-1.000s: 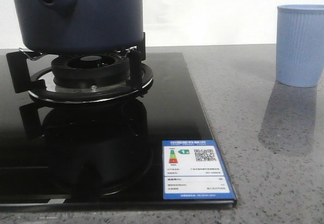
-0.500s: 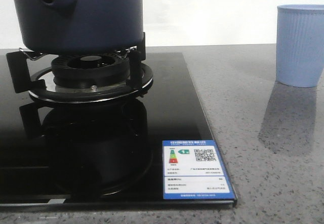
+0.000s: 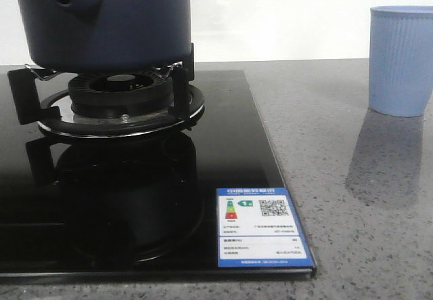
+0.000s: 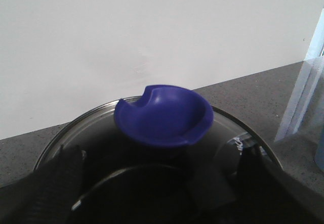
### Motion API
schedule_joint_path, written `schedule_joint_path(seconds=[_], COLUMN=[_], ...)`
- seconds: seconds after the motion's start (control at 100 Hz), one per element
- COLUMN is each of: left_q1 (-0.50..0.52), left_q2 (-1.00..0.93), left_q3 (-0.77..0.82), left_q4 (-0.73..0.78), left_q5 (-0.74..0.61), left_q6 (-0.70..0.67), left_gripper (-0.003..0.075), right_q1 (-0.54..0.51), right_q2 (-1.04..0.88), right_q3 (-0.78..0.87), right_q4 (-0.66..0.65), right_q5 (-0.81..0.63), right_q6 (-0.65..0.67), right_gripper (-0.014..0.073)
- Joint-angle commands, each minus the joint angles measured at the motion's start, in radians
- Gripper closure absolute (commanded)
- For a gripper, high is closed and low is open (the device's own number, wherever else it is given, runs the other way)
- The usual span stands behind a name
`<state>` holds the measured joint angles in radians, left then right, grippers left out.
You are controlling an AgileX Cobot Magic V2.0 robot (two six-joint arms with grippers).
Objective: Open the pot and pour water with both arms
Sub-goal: 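Grasp the blue knob with the left gripper and lift the lid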
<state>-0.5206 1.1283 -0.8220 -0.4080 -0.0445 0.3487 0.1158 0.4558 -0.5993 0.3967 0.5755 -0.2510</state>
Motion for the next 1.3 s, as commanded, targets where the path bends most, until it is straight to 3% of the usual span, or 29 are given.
schedule_joint_path(seconds=[0.0,0.41,0.81,1.1,1.29], left_q1=[-0.009,-0.013,-0.013,-0.013,-0.013], left_q2=[0.015,0.147,0.159,0.159,0.159], left_q3=[-0.062,-0.152,-0.152,-0.152,-0.152], left_q4=[0.004,0.004,0.004,0.004,0.018], left_q5=[-0.088,-0.107,-0.119,-0.125,-0.130], left_q6=[0.001,0.001,0.001,0.001,0.001], left_gripper=[0.0149,0.0149,0.0156,0.0346,0.0365], right_q1=[-0.001,-0.001,-0.001,-0.001,-0.001], right_q2=[0.013,0.013,0.013,0.013,0.013], right_q3=[-0.037,-0.037,-0.037,-0.037,-0.037], right_q4=[0.019,0.019,0.019,0.019,0.019], right_q5=[-0.066,-0.066,-0.066,-0.065,-0.065], right_q6=[-0.012,-0.012,-0.012,-0.012,-0.012], right_gripper=[0.0100,0.0100,0.0100,0.0100,0.0100])
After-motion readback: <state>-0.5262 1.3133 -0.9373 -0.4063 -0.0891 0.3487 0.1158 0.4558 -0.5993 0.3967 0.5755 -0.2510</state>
